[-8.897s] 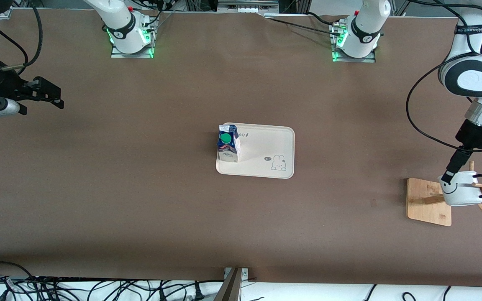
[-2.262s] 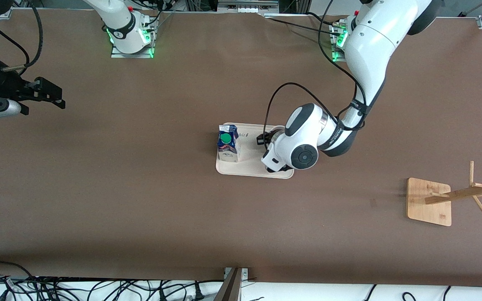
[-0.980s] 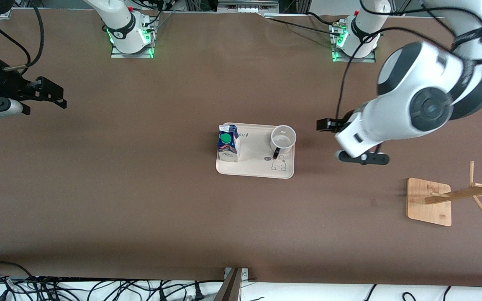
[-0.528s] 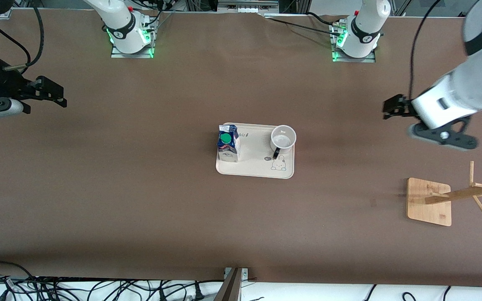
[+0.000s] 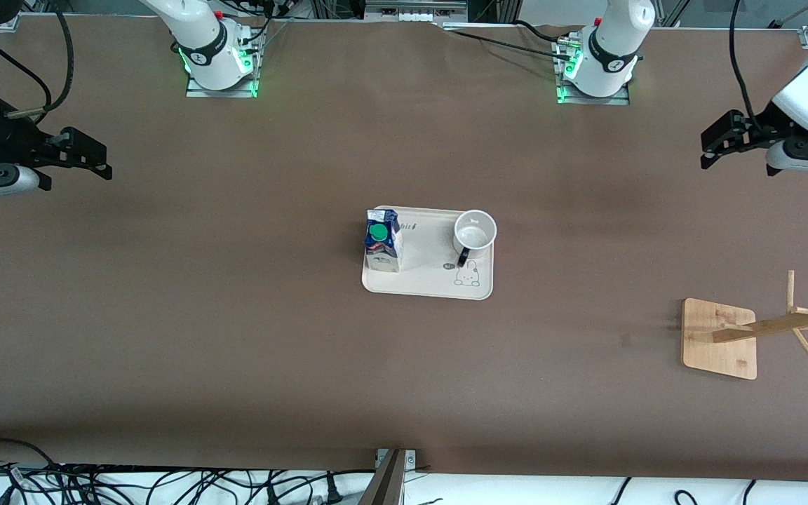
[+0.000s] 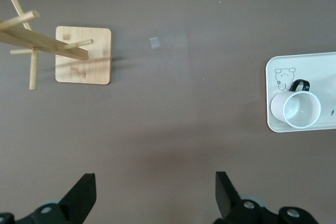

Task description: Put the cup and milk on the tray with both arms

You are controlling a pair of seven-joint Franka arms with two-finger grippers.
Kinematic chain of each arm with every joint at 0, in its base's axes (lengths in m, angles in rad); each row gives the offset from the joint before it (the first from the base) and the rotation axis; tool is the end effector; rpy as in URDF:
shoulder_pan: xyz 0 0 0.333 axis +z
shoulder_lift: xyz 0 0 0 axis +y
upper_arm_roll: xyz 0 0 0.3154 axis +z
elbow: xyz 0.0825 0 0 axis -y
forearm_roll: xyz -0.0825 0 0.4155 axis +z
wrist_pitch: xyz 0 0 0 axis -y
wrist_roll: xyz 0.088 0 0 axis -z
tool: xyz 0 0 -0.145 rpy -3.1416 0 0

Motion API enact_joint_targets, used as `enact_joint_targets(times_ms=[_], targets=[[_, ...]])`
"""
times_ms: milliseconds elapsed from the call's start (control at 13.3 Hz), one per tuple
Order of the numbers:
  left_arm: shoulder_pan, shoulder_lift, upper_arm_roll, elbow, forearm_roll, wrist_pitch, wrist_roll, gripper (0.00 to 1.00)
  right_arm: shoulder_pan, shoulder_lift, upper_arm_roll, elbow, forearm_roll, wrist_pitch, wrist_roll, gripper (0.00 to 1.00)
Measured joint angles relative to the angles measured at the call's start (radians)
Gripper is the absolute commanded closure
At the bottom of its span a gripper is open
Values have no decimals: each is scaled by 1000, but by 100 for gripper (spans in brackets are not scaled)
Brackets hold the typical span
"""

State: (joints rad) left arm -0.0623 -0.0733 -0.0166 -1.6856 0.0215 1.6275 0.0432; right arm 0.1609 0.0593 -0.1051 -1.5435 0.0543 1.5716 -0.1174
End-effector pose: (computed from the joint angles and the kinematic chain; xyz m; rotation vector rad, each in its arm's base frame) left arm 0.5664 -0.0420 0.5752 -3.1132 0.1919 -0.0243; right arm 0.6009 0.0430 0.5648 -3.0808 -0.2662 0.0454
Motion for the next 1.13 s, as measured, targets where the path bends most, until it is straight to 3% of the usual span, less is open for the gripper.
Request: enact_joint_targets(times_ms=[528, 1131], targets=[[-10, 11, 12, -31, 0, 7, -3, 0, 0, 0, 0, 0, 0, 0, 0, 0], [-22, 57, 12, 23, 0, -10, -5, 0, 0, 0, -1, 0, 0, 0, 0, 0]])
